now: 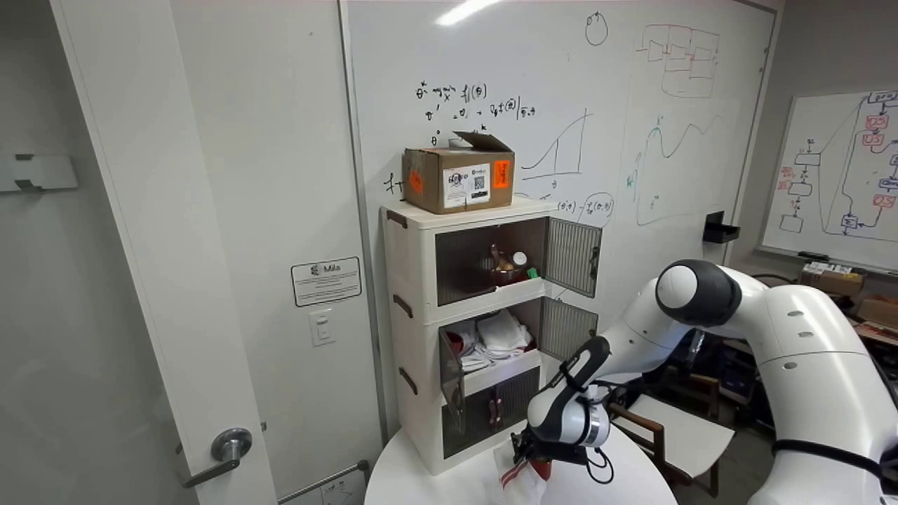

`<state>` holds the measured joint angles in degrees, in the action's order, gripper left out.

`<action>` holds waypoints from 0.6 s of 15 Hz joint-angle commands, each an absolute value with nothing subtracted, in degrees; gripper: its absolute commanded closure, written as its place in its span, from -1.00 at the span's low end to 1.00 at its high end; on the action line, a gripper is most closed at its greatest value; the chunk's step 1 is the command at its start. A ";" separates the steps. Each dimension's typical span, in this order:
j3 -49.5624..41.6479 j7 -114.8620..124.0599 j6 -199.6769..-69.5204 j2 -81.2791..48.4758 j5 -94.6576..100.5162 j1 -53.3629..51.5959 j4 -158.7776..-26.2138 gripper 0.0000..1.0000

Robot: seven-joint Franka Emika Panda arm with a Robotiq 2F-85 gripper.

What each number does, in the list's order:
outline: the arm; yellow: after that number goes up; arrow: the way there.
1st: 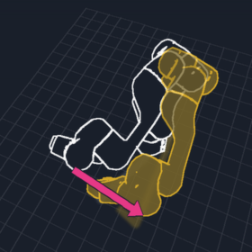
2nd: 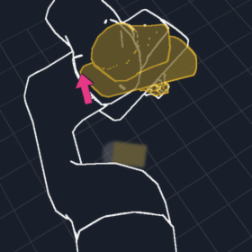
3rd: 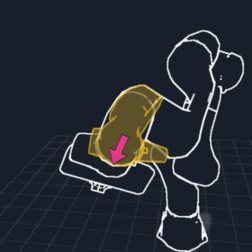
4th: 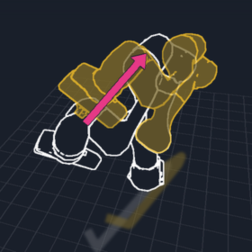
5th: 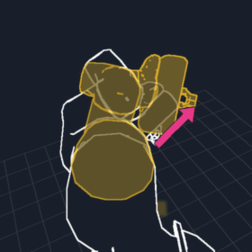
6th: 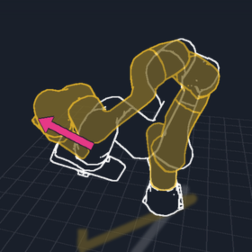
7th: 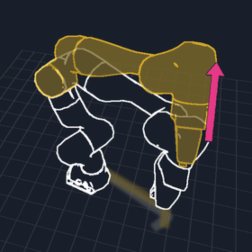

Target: Put the towel in the middle cabinet

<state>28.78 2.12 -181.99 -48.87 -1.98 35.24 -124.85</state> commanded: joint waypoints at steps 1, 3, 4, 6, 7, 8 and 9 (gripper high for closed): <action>36.13 1.04 -186.17 -46.46 -3.16 42.44 -127.64 0.94; 41.11 2.11 -189.32 -46.61 -2.19 46.88 -127.77 0.94; 44.10 2.70 -191.42 -46.88 -1.52 49.49 -127.94 0.94; 49.42 4.55 -195.51 -47.63 -0.05 54.05 -128.12 0.94; 51.76 5.74 -197.51 -47.89 0.67 56.09 -128.31 0.94; 53.86 7.12 -199.51 -48.19 1.39 57.92 -128.42 0.94; 55.53 8.51 -201.70 -48.53 2.18 59.47 -128.54 0.94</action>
